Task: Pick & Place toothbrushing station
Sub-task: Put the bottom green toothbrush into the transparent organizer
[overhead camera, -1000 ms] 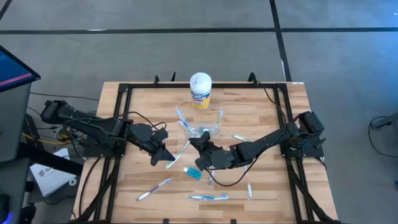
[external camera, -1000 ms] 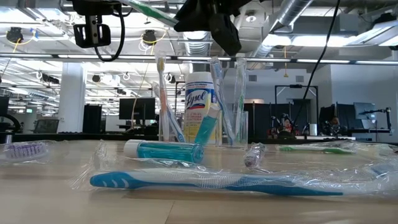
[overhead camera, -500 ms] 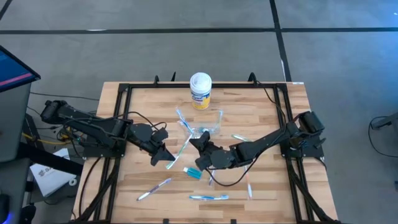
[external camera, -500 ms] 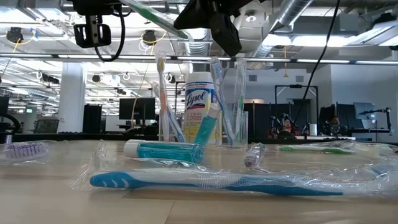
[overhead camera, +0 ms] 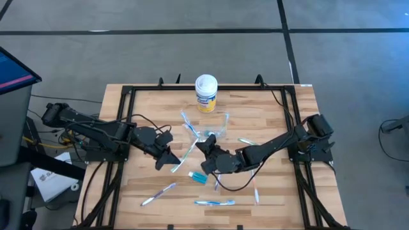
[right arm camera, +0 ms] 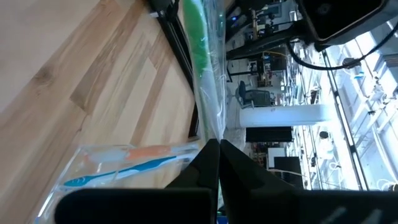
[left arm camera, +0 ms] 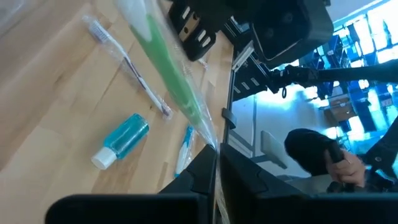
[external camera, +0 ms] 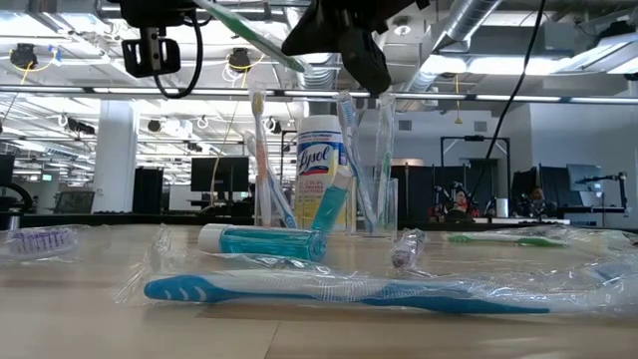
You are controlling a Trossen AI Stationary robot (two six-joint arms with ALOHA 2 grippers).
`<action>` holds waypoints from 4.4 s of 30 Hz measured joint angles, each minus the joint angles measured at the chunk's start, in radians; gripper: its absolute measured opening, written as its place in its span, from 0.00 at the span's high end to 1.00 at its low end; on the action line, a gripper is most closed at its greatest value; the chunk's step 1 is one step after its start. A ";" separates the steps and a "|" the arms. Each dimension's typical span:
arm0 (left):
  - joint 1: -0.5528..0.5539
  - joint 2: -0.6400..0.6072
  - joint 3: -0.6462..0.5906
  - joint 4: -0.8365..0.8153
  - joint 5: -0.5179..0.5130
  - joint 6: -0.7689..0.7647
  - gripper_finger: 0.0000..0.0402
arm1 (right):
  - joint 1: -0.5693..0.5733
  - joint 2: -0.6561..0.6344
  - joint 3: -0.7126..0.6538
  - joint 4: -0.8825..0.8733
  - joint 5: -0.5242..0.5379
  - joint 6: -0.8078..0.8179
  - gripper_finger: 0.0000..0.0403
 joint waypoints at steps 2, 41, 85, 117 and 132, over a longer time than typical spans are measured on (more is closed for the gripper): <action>0.000 0.000 0.000 0.006 0.000 0.046 0.93 | 0.003 0.000 0.000 -0.001 0.000 0.000 1.00; 0.001 -0.169 0.000 0.061 -0.170 0.681 0.77 | 0.022 -0.166 0.000 -0.162 -0.246 0.396 1.00; -0.028 -0.064 0.000 0.281 -0.291 1.212 0.54 | -0.206 -0.252 -0.001 -0.239 -0.794 0.908 1.00; -0.027 0.037 0.000 0.550 -0.166 1.307 0.57 | -0.213 -0.252 -0.001 -0.225 -0.797 0.906 1.00; -0.027 0.033 0.000 0.583 -0.128 1.313 0.76 | -0.219 -0.252 -0.001 -0.227 -0.819 0.898 1.00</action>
